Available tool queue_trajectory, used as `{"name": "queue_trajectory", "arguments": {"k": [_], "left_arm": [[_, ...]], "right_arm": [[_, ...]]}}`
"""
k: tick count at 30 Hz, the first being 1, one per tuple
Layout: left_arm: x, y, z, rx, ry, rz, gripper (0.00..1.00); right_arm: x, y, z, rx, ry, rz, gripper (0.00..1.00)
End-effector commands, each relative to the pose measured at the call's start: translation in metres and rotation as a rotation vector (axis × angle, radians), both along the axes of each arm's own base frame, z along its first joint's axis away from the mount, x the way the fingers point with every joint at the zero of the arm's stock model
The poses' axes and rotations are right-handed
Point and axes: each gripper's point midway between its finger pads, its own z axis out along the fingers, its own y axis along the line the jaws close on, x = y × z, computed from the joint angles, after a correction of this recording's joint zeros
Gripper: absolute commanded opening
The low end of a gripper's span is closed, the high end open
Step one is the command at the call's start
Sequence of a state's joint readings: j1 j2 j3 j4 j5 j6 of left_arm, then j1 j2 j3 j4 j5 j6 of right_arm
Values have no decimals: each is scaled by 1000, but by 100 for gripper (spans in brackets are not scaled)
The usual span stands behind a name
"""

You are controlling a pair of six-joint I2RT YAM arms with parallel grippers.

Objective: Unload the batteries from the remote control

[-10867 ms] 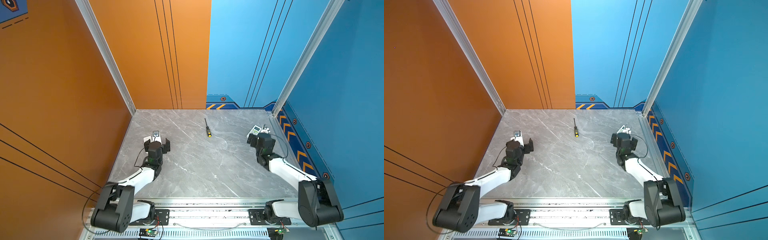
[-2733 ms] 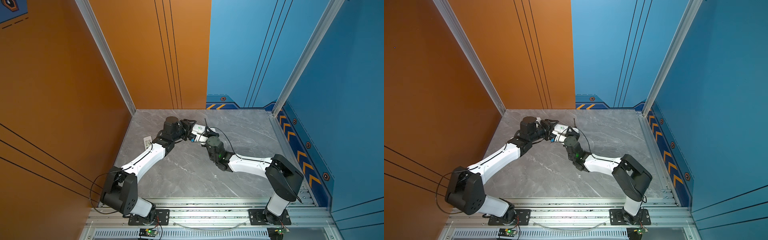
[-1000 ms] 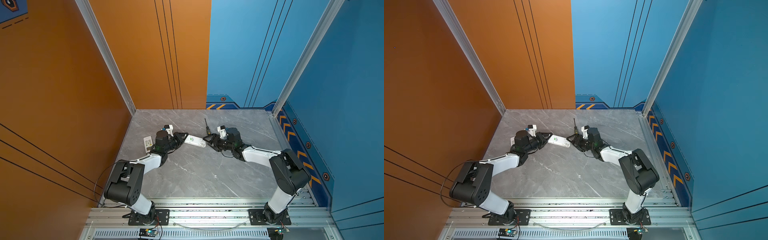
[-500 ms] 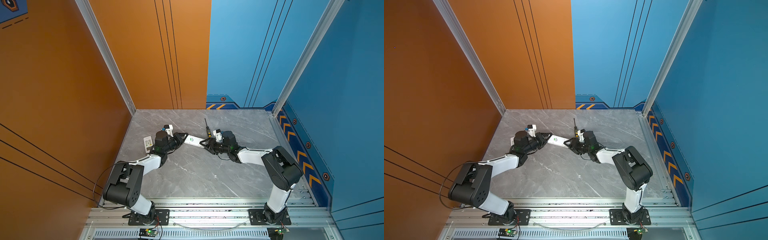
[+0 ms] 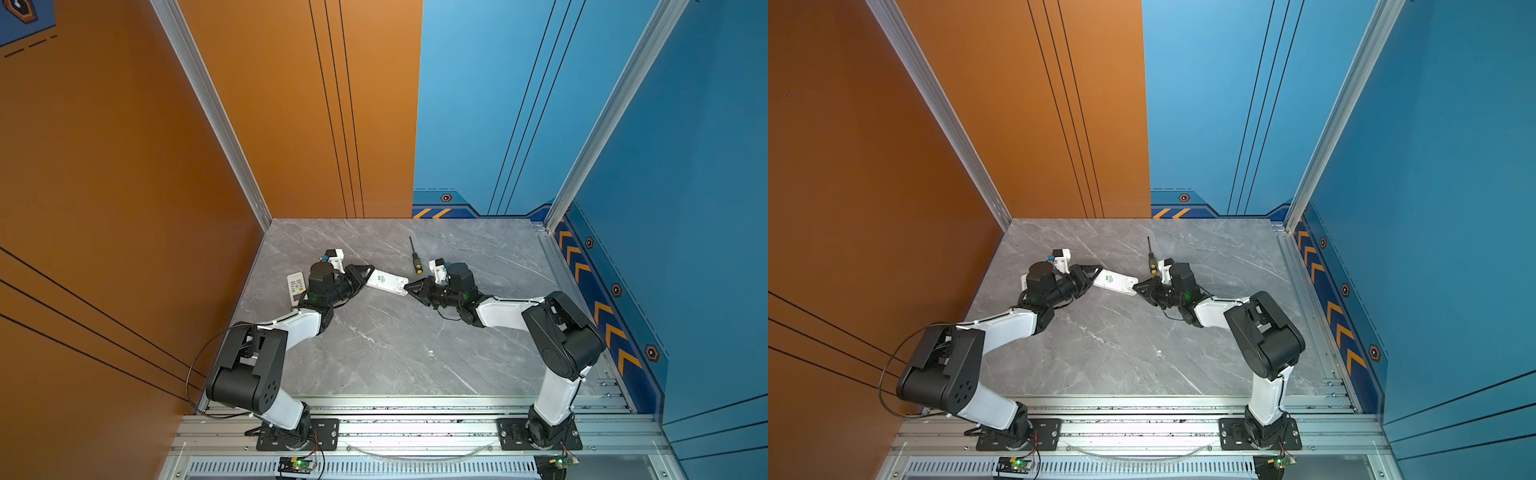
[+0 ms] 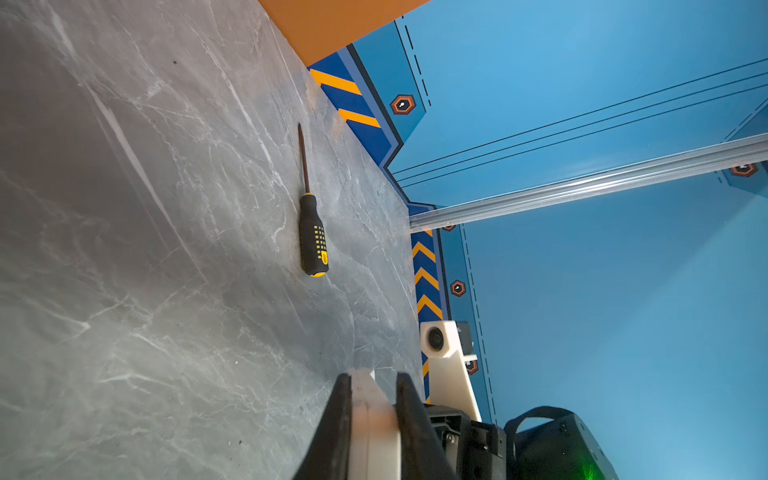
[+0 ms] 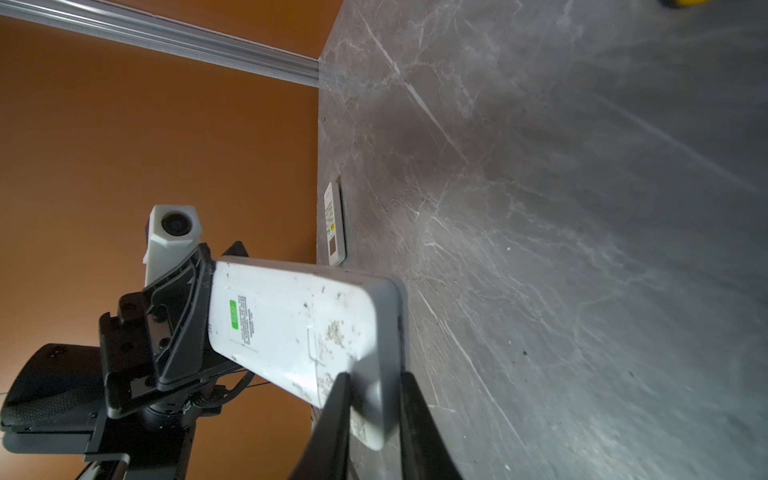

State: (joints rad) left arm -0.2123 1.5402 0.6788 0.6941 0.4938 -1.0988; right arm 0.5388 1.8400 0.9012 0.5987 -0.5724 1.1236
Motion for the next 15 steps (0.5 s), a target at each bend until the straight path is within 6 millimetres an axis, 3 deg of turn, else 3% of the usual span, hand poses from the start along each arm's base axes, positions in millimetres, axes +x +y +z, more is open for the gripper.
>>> {"name": "queue_trajectory", "arguments": {"k": [1,3,7,15], "left_arm": [[-3,-16,26,-43,-79,-75,0],[-2,-17,25,-44,-76,-77,0],[-2,-16,23,-46,-71,-72,0],[1,-11,23,-37,-75,-51,0]], "right_arm": [[-11,5,-19,-28,25,35,20],[-11,7,-14,-8,8,44,36],[-10,6,-14,-14,-4,40,54],[-7,-8,-17,-24,8,6,45]]}}
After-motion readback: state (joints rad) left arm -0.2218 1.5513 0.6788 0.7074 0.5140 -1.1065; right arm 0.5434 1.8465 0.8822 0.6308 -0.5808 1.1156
